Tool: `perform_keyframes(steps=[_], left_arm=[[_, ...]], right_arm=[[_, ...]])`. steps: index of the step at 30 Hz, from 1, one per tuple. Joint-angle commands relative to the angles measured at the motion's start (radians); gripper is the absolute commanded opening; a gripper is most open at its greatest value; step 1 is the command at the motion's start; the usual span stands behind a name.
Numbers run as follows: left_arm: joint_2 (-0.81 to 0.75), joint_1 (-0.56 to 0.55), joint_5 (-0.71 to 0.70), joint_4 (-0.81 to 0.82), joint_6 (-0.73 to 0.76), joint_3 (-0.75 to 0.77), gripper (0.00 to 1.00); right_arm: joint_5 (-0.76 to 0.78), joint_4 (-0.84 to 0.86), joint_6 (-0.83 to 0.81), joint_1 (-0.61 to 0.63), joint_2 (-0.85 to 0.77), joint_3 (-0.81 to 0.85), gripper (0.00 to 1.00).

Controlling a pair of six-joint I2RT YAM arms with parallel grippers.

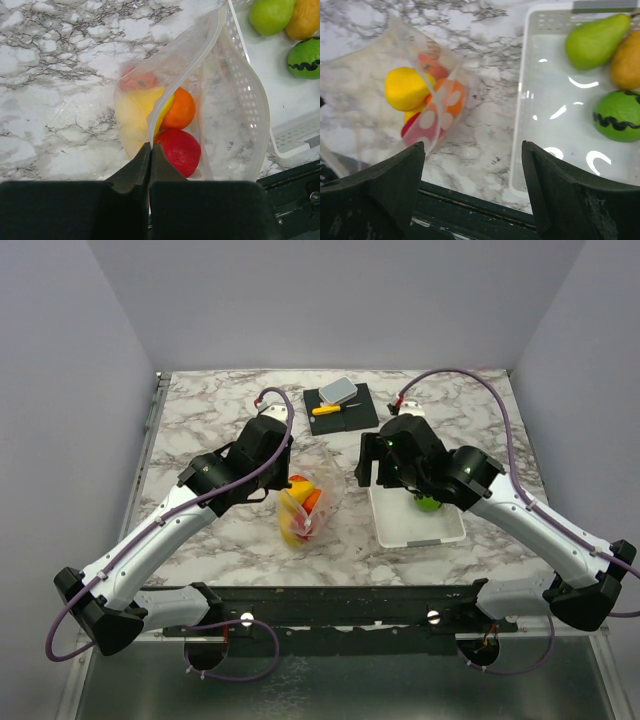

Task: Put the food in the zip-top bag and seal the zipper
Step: Pick up the fake fruit from the bin.

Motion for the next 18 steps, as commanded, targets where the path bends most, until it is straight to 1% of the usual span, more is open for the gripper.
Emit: perform_keyframes(steps=[1, 5, 12, 18], left_arm=[[-0.007, 0.005, 0.019, 0.017, 0.002, -0.007, 0.0], [-0.007, 0.005, 0.021, 0.016, 0.0, -0.012, 0.0], [-0.006, 0.004, 0.022, 0.017, -0.001, -0.012, 0.0], [-0.005, 0.004, 0.022, 0.016, -0.002, -0.01, 0.0]], right_arm=[[0.192, -0.178, 0.009, -0.001, 0.002, 0.001, 0.83], [0.227, -0.23, 0.017, -0.035, 0.029, -0.027, 0.84], [0.205, -0.225, -0.006, -0.136, 0.084, -0.09, 0.87], [0.19, -0.17, -0.026, -0.241, 0.12, -0.144, 0.97]])
